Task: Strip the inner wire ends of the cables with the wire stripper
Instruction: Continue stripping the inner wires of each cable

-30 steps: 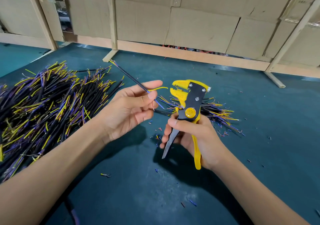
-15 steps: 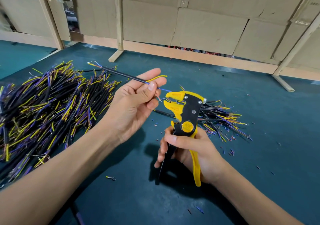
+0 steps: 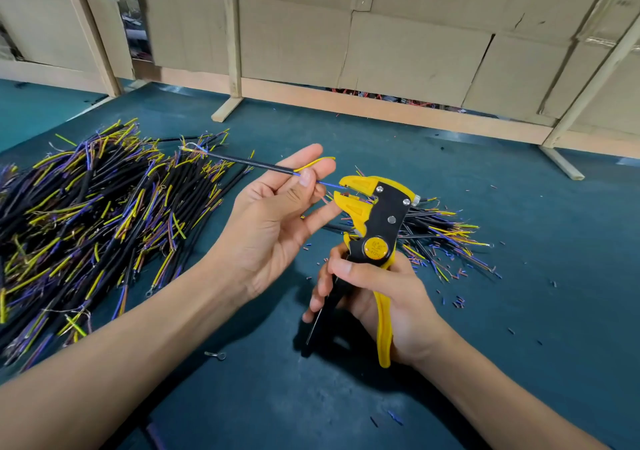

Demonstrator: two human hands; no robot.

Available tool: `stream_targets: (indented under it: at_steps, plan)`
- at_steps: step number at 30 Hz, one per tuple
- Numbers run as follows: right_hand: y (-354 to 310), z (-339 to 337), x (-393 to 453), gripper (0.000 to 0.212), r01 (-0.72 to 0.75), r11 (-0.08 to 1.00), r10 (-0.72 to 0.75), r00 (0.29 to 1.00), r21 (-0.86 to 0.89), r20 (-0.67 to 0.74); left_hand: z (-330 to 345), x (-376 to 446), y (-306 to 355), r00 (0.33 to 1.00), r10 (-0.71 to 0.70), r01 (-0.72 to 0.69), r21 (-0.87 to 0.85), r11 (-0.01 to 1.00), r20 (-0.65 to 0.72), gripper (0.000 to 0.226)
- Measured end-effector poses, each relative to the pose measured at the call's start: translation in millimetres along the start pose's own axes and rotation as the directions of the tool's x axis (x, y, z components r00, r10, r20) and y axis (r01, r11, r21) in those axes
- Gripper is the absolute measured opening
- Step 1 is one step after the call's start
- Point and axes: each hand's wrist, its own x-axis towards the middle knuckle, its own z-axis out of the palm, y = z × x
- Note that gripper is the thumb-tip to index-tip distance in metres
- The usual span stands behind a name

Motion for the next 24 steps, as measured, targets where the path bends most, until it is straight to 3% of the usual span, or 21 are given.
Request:
stream_targets:
  at_steps: [24]
  plan:
    - [2.0,-3.1,2.5,0.006,0.008,1.0,-0.008,0.999,-0.019,0.036,-2.0,-0.1,7.7,1.0,0.009,-0.008,0.105,0.994,-0.015,0.028]
